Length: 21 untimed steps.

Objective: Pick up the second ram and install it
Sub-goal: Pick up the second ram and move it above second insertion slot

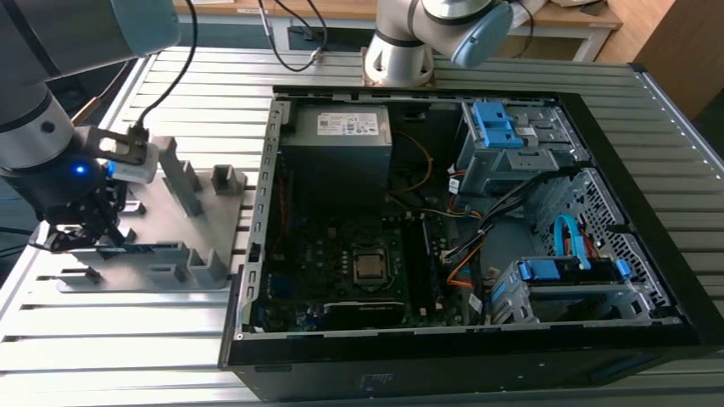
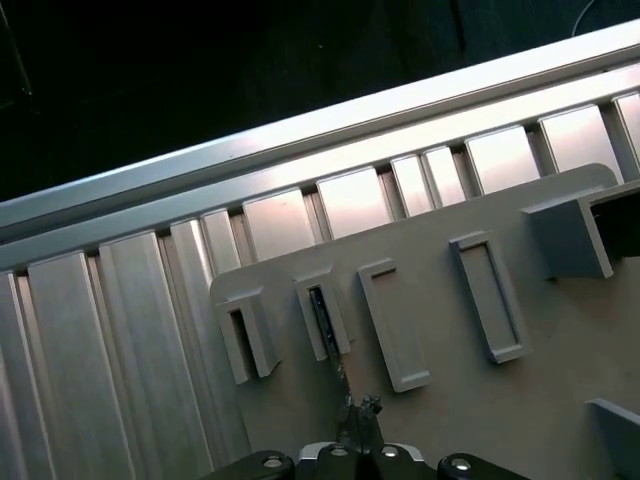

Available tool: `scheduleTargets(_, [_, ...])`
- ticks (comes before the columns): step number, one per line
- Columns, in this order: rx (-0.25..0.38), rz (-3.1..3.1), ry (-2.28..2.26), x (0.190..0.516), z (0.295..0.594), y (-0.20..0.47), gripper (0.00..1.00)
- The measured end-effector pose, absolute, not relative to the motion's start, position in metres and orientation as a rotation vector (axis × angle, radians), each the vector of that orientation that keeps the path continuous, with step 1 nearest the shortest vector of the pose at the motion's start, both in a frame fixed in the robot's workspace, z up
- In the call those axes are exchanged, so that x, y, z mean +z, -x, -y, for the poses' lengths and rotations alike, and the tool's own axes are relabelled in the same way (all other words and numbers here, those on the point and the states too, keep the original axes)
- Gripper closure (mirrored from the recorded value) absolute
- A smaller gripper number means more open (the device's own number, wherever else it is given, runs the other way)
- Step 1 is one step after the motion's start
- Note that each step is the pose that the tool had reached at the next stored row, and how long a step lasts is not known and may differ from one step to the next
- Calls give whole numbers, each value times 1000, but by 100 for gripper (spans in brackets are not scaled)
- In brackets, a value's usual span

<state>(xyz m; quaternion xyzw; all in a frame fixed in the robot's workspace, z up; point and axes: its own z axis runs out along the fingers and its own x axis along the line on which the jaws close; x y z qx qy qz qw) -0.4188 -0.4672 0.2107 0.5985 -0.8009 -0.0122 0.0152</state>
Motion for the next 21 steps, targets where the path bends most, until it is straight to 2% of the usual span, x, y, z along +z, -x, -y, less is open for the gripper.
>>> scheduleTargets(21, [-35,2358,-2027,211,467,419,90])
